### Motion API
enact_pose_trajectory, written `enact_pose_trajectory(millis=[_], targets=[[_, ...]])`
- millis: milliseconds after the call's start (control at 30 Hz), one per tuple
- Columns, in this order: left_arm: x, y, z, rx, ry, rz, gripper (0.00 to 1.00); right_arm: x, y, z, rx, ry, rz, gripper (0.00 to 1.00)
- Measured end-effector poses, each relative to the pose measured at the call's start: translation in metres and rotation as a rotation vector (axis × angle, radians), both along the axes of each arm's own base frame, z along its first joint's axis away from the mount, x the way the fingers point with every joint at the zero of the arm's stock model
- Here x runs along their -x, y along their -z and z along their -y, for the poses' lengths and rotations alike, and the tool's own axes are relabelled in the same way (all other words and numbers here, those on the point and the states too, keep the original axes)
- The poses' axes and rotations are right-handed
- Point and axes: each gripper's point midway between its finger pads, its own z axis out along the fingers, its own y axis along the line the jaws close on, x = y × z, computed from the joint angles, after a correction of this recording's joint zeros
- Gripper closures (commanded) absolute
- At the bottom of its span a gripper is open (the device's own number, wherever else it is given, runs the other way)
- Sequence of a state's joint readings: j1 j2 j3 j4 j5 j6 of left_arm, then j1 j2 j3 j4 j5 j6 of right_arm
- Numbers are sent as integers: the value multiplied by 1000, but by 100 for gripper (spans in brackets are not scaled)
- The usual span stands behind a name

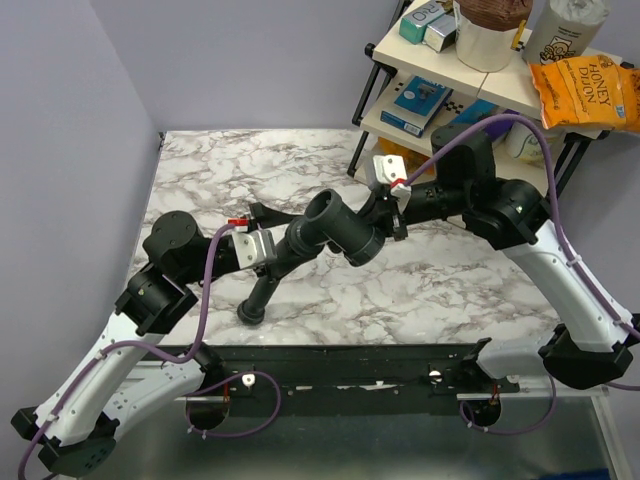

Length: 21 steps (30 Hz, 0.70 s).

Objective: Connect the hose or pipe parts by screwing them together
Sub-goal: Install the adaptor on the pipeline.

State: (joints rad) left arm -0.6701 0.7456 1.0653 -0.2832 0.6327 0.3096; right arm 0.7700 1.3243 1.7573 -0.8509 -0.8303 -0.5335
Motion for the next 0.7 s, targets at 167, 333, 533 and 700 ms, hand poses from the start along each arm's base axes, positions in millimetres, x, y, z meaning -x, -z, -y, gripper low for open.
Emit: enact_pose_trajectory(millis=[167,333,533,700], targets=[[-8,-1,-1,4,-39,3,100,8,-16,5,-47,-1,21,99],[-13,0,-1,2,-60,-1,100,11,-18,6,-54,-9,14,99],[-20,3,-1,-8,-82,-8,100,13,-13,3,-43,-16,-8,99],[-27,8,0,-21,-106,-15,100,30,-12,-4,-41,-70,-12,99]])
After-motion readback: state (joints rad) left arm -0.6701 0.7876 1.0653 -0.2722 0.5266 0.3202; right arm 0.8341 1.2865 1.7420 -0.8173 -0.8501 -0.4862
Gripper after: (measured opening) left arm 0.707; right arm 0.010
